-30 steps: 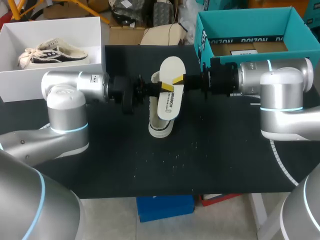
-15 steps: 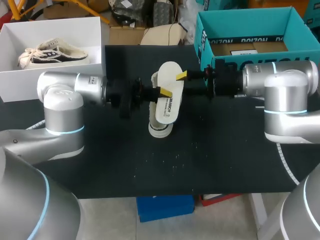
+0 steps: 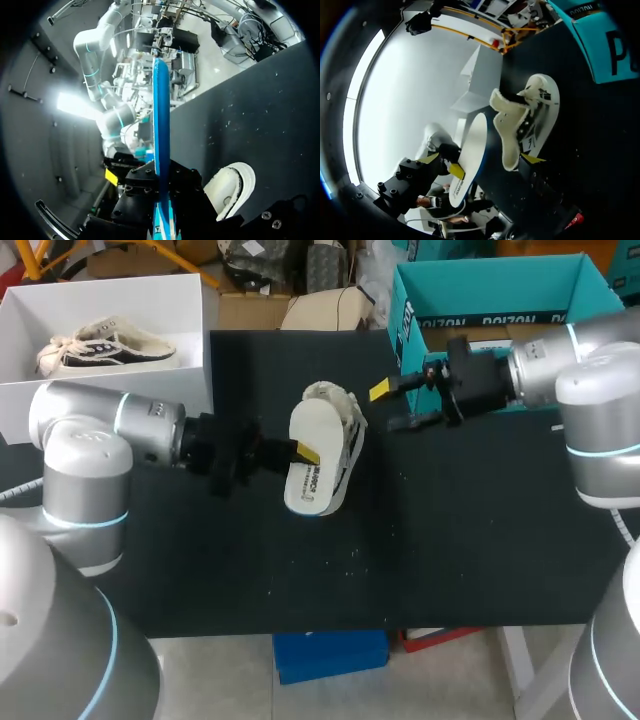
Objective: Take the shoe out of the shoebox, open the shoe tongue, remove and reinsert the insole, then place the shoe into the shoebox
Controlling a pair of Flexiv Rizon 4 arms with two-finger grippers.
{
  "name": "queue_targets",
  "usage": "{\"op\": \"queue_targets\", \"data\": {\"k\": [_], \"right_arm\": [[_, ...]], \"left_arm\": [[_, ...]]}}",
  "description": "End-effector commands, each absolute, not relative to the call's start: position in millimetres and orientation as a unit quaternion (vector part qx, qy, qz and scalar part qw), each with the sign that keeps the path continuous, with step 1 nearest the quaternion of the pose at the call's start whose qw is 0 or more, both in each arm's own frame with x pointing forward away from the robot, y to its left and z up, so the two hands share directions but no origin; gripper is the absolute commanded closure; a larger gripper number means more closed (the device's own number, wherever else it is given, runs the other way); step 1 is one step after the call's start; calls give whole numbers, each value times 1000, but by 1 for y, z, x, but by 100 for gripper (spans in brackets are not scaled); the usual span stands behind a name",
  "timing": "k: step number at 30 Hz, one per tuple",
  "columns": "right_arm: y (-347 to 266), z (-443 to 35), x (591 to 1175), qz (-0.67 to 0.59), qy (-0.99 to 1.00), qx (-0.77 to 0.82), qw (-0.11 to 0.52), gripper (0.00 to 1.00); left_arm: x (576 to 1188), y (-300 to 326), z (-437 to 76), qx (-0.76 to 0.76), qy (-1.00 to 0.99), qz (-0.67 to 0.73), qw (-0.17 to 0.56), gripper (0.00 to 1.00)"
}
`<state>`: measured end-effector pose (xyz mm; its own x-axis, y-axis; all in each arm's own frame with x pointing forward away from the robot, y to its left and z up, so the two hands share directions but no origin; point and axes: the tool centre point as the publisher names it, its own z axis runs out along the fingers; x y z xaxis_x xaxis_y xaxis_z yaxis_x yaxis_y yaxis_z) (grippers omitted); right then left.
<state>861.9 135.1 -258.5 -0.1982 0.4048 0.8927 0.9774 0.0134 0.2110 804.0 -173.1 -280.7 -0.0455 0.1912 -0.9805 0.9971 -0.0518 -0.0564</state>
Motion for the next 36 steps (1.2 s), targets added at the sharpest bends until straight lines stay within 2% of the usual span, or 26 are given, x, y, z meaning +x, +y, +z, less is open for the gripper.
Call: {"op": "queue_targets", "data": {"k": [1,8,13,16,22,36], "right_arm": [[134,-256,859,-439,-636,-549,318,0],[134,-256,859,-439,-636,-549,318,0],[129,-251,851,-398,-720,-519,231,0],[122,-252,840,-393,-745,-505,187,0],[108,-251,820,-412,-756,-486,146,0],[90,-251,795,-429,-774,-453,110,0]], "left_arm": [[799,-171,-278,548,549,-470,421,100],[799,-171,-278,548,549,-470,421,100],[799,-171,-278,548,549,-470,421,100],[795,-174,-281,551,542,-499,392,100],[785,-175,-288,561,543,-524,340,100],[767,-166,-306,596,583,-498,240,100]]}}
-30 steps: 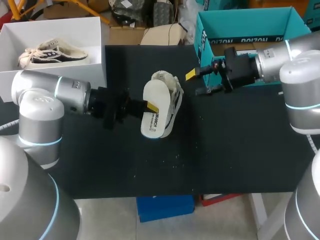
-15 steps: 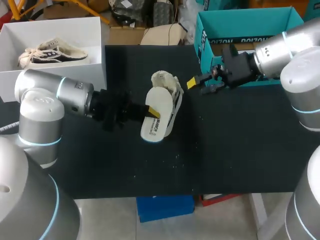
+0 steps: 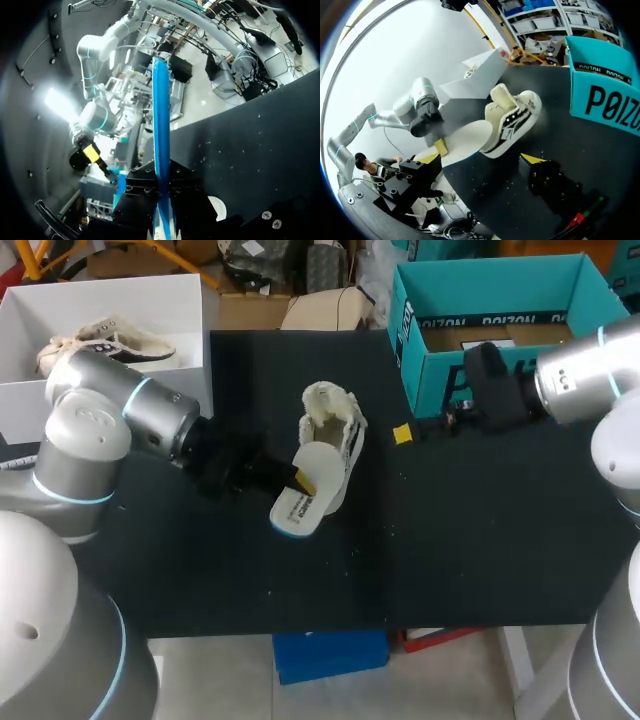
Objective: Take the shoe out of the shoebox, open the shoe tongue, remove and reinsert the insole, then place the shoe into the shoebox
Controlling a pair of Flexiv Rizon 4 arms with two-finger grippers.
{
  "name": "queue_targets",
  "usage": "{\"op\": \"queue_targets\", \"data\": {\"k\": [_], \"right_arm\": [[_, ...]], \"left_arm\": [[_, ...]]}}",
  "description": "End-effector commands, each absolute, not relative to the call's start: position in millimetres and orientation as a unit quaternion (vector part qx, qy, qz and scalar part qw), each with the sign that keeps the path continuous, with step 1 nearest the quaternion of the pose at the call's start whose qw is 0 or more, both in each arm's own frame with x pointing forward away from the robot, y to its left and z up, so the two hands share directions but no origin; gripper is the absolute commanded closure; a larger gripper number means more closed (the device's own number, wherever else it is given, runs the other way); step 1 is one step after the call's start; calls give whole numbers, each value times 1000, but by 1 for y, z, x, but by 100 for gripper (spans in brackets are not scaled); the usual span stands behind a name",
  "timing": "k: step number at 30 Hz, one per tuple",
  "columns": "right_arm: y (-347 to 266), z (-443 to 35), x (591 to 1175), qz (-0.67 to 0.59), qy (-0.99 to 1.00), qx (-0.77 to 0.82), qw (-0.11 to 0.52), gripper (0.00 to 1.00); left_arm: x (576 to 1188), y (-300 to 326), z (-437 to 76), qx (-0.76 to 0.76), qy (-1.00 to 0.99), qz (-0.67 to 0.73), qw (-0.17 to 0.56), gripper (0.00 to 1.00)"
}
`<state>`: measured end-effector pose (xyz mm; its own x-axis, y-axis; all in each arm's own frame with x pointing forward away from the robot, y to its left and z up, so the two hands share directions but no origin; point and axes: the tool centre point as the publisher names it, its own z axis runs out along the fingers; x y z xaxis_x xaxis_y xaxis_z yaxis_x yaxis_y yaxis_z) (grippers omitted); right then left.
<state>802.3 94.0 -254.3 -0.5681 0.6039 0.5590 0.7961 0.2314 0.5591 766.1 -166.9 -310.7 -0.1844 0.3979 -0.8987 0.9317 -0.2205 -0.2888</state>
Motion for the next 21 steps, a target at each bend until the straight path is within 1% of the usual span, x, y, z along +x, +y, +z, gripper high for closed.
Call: {"op": "queue_targets", "data": {"k": [1,4,7,11,21], "right_arm": [[90,-251,795,-429,-774,-453,110,0],[90,-251,795,-429,-774,-453,110,0],[90,-251,795,-429,-774,-453,110,0],[90,-251,795,-429,-774,-453,110,0],[90,-251,795,-429,-774,-453,110,0]], "left_arm": [[767,-165,-306,599,585,-492,238,100],[767,-163,-307,607,591,-478,231,100],[766,-163,-305,603,579,-500,227,100],[767,-162,-309,625,590,-478,179,100],[786,-162,-313,656,592,-451,128,100]]}}
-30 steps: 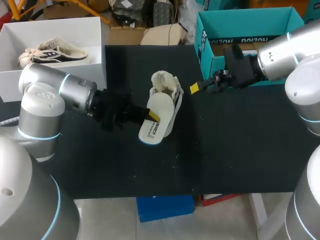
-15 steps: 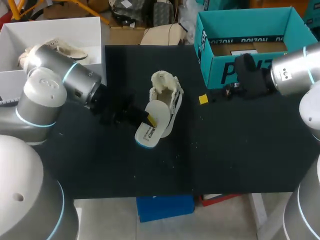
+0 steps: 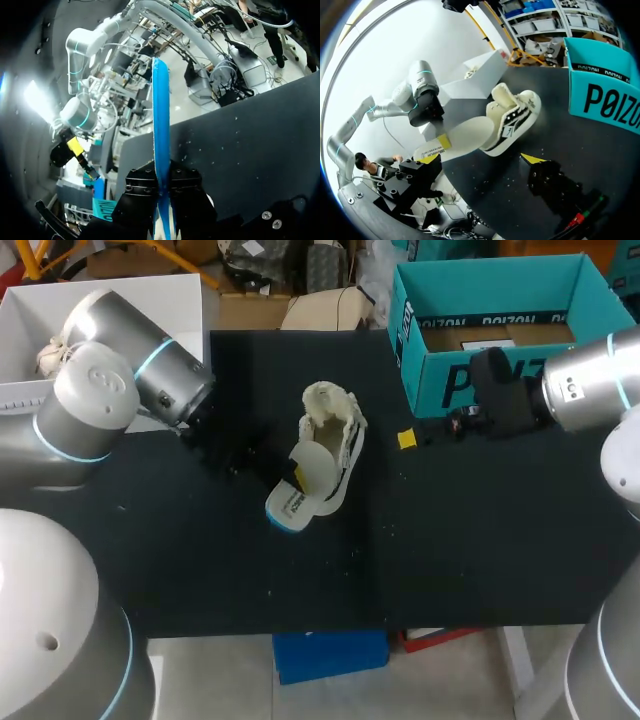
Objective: Take the shoe out of the shoebox, open the shoe tongue, remove and reinsert the insole, then place the shoe into the shoebox
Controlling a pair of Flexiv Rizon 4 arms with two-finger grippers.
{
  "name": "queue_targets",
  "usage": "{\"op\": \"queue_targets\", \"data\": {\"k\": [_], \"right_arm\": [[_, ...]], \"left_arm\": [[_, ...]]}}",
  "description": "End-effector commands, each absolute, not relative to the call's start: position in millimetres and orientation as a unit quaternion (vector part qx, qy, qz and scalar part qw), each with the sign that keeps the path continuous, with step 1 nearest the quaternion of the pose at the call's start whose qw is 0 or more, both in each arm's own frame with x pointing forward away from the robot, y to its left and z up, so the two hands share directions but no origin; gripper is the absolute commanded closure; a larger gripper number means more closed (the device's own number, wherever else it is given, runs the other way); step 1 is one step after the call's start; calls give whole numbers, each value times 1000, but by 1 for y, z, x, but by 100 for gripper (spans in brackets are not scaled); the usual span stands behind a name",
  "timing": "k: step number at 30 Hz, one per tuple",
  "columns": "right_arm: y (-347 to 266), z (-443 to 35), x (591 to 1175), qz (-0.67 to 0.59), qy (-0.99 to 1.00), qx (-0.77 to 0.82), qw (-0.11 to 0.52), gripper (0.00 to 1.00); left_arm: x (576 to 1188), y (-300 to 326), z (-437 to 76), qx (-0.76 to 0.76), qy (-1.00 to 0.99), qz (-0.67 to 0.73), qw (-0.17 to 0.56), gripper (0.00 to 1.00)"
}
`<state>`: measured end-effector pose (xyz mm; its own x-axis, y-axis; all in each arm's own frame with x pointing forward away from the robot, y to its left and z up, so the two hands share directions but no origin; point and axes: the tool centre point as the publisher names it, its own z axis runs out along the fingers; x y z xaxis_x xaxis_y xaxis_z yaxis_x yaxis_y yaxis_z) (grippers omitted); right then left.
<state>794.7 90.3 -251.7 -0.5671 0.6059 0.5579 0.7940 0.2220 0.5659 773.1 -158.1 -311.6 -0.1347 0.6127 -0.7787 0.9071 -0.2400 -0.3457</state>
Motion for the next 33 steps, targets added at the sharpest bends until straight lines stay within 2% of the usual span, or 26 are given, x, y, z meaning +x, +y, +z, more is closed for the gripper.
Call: {"op": "queue_targets", "data": {"k": [1,7,13,33], "right_arm": [[90,-251,795,-429,-774,-453,110,0],[90,-251,795,-429,-774,-453,110,0],[90,-251,795,-429,-774,-453,110,0],[90,-251,795,-429,-774,-453,110,0]], "left_arm": [[787,-163,-315,659,591,-449,119,100],[791,-165,-329,672,593,-439,59,100],[797,-166,-339,674,594,-436,51,100],[861,-192,-361,671,583,-446,102,100]]}}
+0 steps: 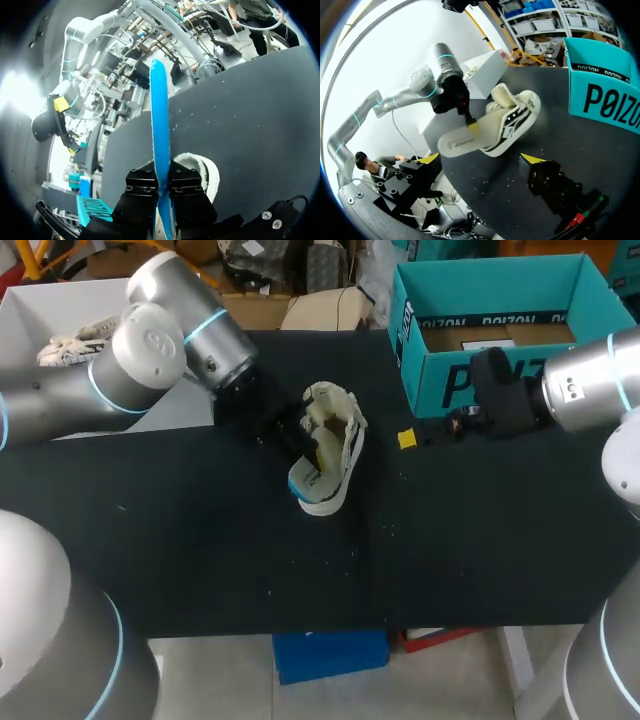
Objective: Take the shoe out of the shoebox, open the shoe tongue, remove and reinsert the insole, then place the shoe into the shoebox
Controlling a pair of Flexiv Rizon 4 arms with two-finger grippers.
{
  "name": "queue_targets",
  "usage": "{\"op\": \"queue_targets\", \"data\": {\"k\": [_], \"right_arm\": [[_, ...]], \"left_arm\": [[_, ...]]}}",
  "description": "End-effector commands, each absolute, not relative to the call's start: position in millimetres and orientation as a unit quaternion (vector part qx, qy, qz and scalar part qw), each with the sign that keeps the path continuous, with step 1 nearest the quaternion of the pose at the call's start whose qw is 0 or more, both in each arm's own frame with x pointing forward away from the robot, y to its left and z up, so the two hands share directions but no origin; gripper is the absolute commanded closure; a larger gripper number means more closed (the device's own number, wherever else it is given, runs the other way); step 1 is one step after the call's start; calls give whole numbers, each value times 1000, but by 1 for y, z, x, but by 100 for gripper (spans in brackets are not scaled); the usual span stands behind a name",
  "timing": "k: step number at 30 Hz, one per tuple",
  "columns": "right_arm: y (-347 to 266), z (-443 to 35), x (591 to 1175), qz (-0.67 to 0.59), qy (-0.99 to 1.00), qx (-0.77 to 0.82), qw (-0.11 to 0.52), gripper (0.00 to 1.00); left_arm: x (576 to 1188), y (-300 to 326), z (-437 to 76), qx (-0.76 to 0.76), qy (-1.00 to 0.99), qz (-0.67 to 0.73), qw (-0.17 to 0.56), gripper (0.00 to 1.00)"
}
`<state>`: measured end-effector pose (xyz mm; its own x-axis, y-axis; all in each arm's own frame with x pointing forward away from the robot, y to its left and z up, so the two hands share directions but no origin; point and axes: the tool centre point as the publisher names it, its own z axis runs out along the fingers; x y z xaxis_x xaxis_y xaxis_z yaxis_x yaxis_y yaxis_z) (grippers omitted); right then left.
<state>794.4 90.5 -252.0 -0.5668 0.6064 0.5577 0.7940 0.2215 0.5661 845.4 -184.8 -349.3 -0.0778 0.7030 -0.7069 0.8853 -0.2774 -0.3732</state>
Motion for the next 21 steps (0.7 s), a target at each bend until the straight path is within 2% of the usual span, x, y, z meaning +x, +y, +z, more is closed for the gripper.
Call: {"op": "queue_targets", "data": {"k": [1,15,17,20,21], "right_arm": [[90,-251,795,-429,-774,-453,110,0],[90,-251,795,-429,-774,-453,110,0],[90,-251,795,-429,-774,-453,110,0],[90,-251,795,-429,-774,-453,110,0],[90,-251,795,-429,-774,-453,110,0]], "left_arm": [[863,-194,-362,671,583,-446,102,100],[884,-200,-370,671,614,-405,95,98],[881,-198,-367,672,616,-402,89,77],[876,-194,-361,672,618,-399,85,64],[874,-192,-358,673,619,-397,81,64]]}}
